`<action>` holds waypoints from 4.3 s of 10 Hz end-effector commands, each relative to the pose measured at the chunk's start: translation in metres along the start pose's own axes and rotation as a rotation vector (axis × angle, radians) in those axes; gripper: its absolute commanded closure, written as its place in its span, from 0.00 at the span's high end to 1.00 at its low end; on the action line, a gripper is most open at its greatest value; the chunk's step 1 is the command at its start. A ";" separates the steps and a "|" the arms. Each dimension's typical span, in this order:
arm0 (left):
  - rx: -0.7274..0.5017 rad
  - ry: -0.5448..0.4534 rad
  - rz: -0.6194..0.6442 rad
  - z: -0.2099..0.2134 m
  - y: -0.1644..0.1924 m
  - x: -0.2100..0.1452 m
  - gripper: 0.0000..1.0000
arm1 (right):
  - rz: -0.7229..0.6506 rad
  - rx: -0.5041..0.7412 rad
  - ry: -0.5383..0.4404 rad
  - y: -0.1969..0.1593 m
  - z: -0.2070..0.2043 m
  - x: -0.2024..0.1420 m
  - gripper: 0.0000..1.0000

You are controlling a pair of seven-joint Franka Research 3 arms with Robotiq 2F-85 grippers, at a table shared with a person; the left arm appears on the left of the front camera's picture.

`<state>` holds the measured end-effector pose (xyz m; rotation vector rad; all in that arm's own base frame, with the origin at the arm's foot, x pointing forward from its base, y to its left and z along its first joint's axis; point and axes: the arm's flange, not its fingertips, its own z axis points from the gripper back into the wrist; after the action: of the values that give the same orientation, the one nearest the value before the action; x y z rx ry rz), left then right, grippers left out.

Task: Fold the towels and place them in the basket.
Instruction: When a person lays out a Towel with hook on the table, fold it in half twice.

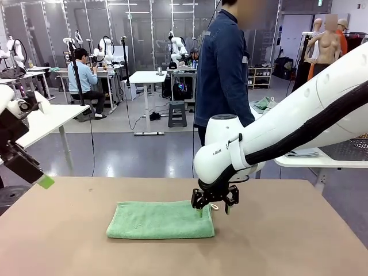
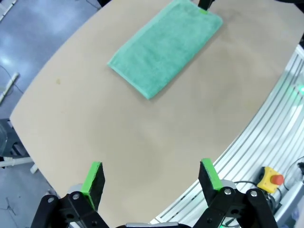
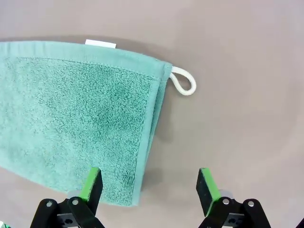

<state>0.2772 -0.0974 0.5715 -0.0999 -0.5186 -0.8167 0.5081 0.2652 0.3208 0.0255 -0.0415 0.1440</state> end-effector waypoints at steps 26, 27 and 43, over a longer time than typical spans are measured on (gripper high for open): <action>0.025 -0.028 0.014 0.026 -0.009 -0.009 1.00 | -0.053 -0.147 -0.033 -0.019 0.012 -0.001 0.00; 0.025 -0.028 0.014 0.026 -0.009 -0.009 1.00 | -0.065 -0.176 -0.058 -0.024 0.031 -0.007 0.00; 0.025 -0.028 0.014 0.026 -0.009 -0.009 1.00 | 0.106 0.015 -0.018 0.157 0.063 0.034 0.00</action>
<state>0.2527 -0.0912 0.5900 -0.1091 -0.5522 -0.7982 0.5097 0.4147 0.3909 0.0355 -0.0598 0.2963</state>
